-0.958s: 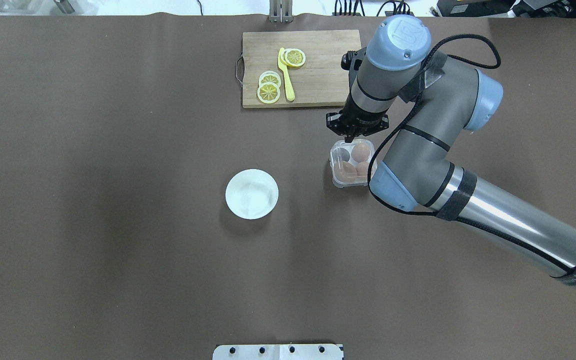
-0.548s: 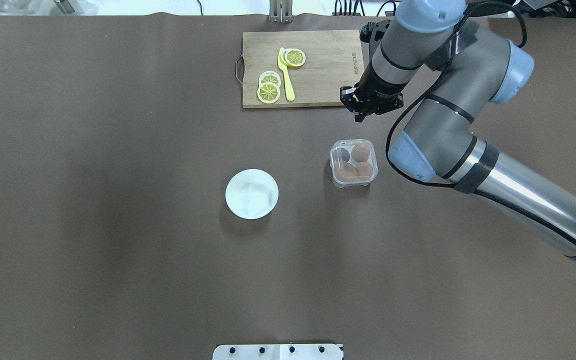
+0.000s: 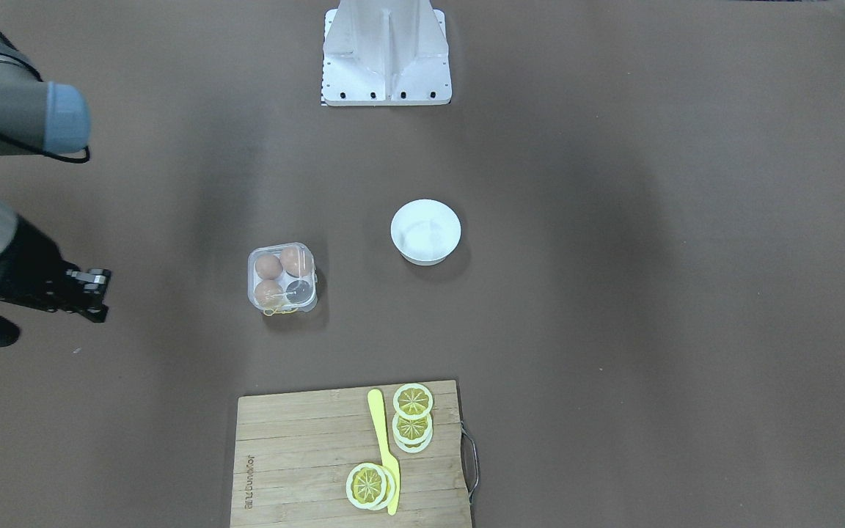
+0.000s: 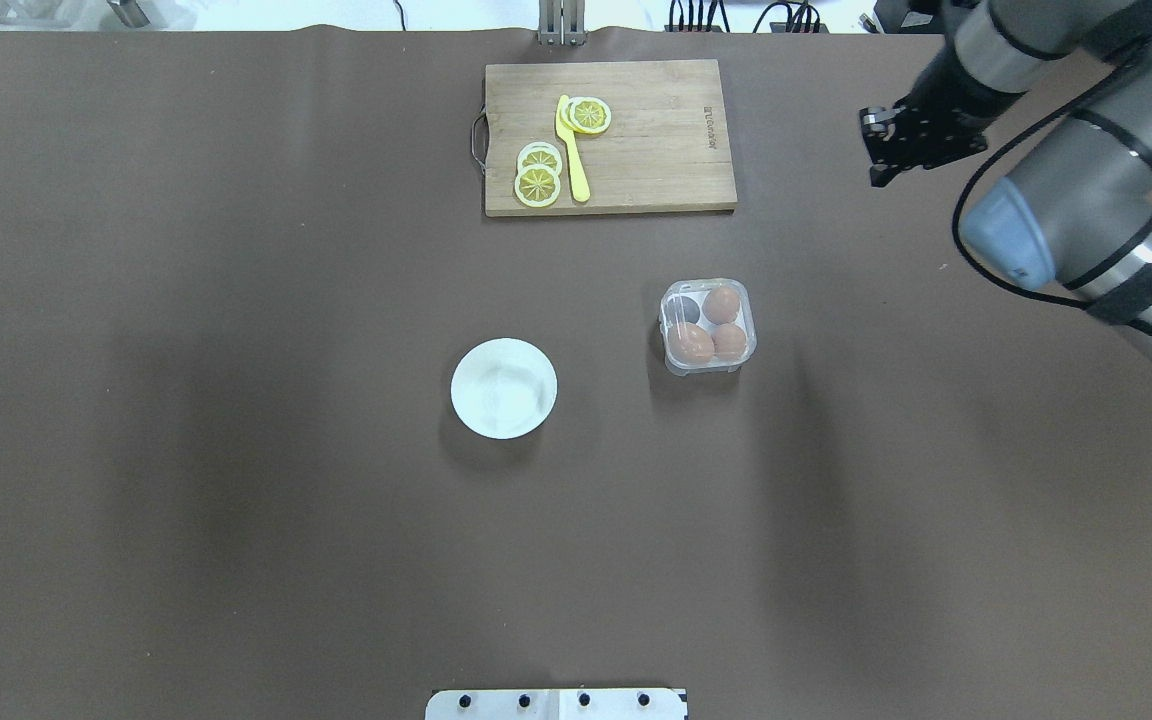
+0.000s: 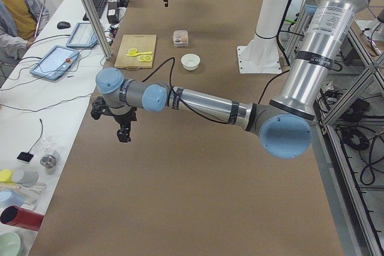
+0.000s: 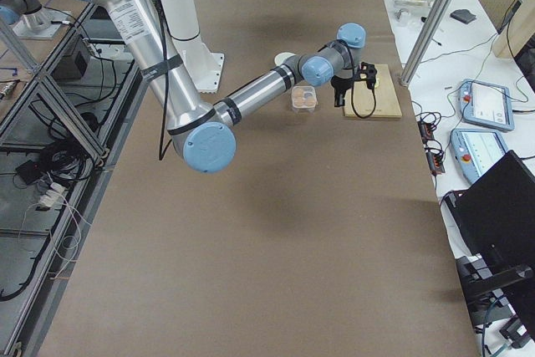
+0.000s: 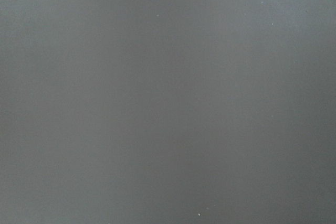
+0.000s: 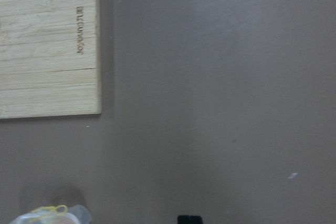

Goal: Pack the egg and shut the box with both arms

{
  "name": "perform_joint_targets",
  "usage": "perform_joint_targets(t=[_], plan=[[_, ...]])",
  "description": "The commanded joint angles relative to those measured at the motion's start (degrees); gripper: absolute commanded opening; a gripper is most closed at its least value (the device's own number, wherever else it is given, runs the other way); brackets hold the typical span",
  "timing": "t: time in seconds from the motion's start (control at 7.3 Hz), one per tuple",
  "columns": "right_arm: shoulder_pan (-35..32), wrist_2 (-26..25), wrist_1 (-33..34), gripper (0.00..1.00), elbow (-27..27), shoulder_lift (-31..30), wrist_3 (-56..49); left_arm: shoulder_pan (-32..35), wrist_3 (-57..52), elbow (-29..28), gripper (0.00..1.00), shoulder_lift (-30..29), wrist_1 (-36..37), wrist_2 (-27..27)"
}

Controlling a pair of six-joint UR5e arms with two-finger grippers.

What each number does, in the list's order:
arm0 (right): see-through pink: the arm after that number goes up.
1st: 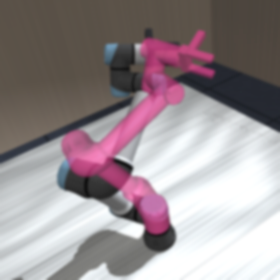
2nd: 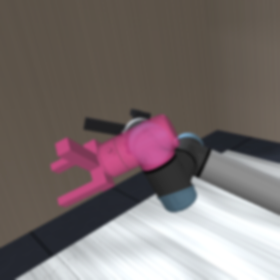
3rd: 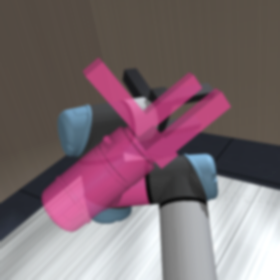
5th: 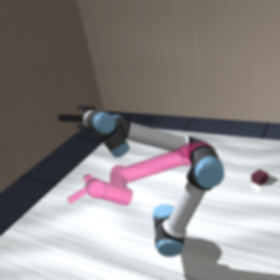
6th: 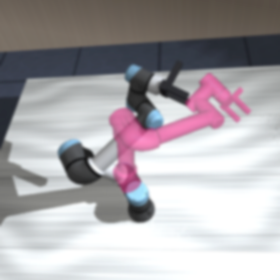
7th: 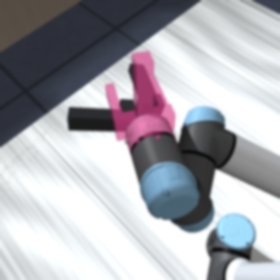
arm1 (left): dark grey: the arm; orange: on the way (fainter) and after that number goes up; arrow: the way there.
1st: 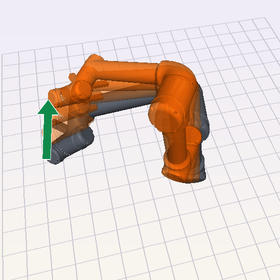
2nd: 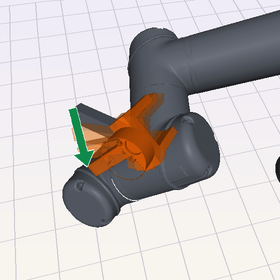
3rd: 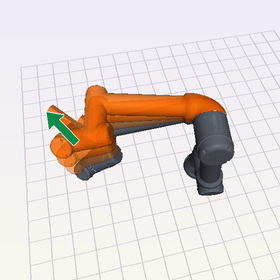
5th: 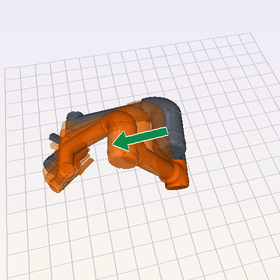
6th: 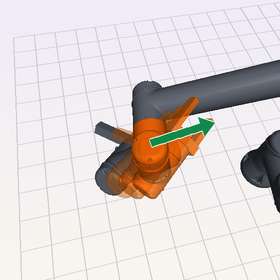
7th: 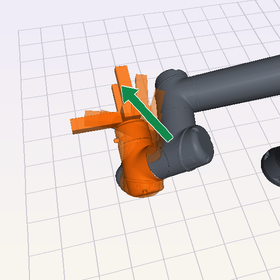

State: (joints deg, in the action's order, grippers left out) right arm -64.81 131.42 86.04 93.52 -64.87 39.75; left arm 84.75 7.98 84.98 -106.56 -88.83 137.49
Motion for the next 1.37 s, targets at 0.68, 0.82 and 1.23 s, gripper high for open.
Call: perform_joint_targets(t=[0.68, 0.82, 1.23], plan=[[-18.2, 0.5, 11.1, 0.0, -0.6, -18.5, -37.9, 4.8, -12.4, 4.7, 0.98, 8.6, -0.6, -5.3], [-18.2, 0.3, 10.6, 0.0, -0.7, -19.5, -37.9, 4.5, -12.5, 6.7, 0.98, 14.3, -3.6, -7.3], [-18.2, 0.6, 10.3, 0.99, 0.2, -20.2, -37.6, 4.9, -12.3, 6.8, 0.98, 17.2, -4.6, -6.4]])
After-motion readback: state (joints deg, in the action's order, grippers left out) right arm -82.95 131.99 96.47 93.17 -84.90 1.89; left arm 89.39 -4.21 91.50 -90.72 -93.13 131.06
